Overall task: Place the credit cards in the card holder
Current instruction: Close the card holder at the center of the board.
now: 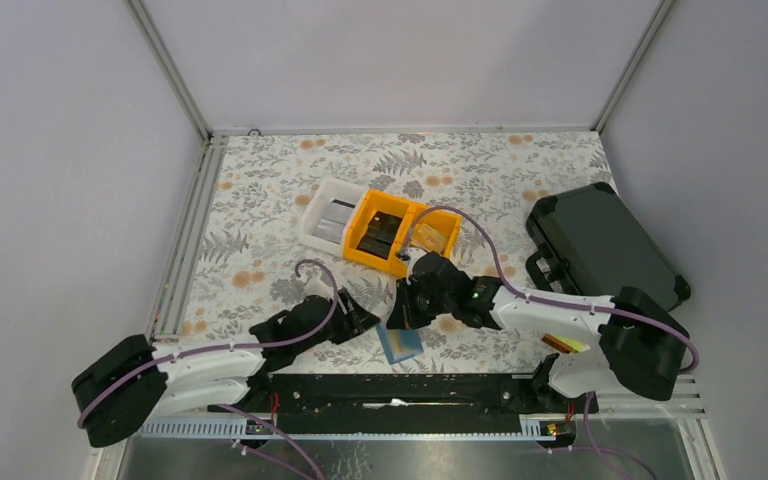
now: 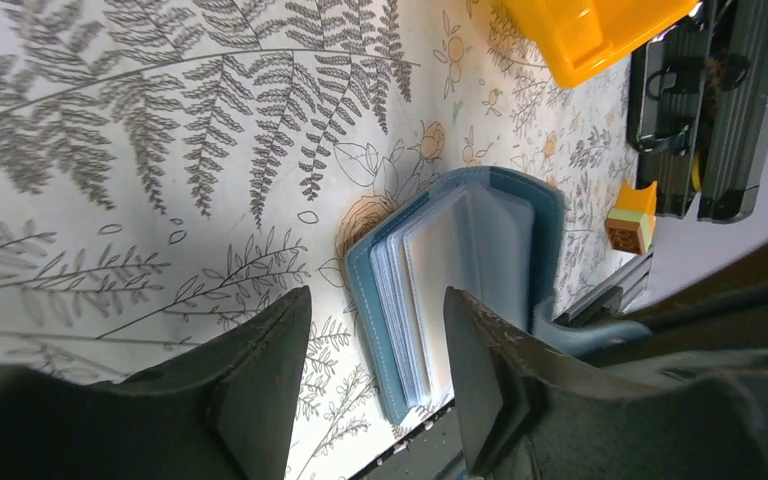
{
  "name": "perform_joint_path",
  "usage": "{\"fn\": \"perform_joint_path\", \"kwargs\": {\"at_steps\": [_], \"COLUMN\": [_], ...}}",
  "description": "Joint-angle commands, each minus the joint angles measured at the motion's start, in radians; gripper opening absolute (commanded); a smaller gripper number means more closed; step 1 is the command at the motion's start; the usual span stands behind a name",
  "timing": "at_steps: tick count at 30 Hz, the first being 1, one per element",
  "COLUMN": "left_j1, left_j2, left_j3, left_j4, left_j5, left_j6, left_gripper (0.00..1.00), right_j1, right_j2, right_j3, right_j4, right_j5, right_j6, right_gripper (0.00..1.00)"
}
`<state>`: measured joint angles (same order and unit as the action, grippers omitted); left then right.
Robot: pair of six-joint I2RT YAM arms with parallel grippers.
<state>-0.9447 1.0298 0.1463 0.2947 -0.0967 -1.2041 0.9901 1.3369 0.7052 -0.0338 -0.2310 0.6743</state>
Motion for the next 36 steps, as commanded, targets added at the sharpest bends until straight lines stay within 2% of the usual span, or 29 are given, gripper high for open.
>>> {"fn": "perform_joint_path", "kwargs": {"at_steps": [1,6,9,11,16,21,24,30,34,36], "left_j1": [0.013,0.08,0.14,0.168,0.194,0.195,0.195,0.195,0.196,0.194], "left_j2": [-0.158,-0.329,-0.375,-0.388,-0.36,-0.29,-0.265,-0.246,-0.217,-0.199], "left_j3": [0.0,0.006,0.013,0.018,0.043,0.065,0.075,0.094,0.101,0.101], "left_j4": [-0.18,-0.404,-0.437,-0.439,-0.417,-0.354,-0.311,-0.274,-0.242,-0.211], "left_j5": [-0.102,-0.137,-0.085,-0.058,-0.017,0.036,0.061,0.092,0.14,0.169], "left_j6": [0.006,0.029,0.053,0.063,0.087,0.114,0.136,0.16,0.161,0.156], "left_gripper": [0.55,0.6,0.63,0.64,0.67,0.71,0.73,0.73,0.73,0.77], "right_j1": [0.024,0.046,0.063,0.077,0.088,0.077,0.013,-0.189,-0.213,-0.213], "right_j2": [0.07,0.152,0.189,0.192,0.085,-0.087,-0.166,-0.269,-0.239,-0.215], "right_j3": [-0.007,0.014,0.023,0.036,0.074,0.134,0.098,-0.088,-0.183,-0.221], "right_j4": [0.143,0.205,0.236,0.234,0.157,-0.077,-0.147,-0.113,-0.024,0.043], "right_j5": [-0.014,-0.031,-0.063,-0.079,-0.079,0.084,0.122,0.046,-0.02,-0.051], "right_j6": [0.034,0.035,0.039,0.033,-0.001,-0.068,-0.083,-0.028,0.007,0.032], "right_gripper": [0.0,0.14,0.2,0.33,0.57,0.72,0.74,0.64,0.59,0.57]}}
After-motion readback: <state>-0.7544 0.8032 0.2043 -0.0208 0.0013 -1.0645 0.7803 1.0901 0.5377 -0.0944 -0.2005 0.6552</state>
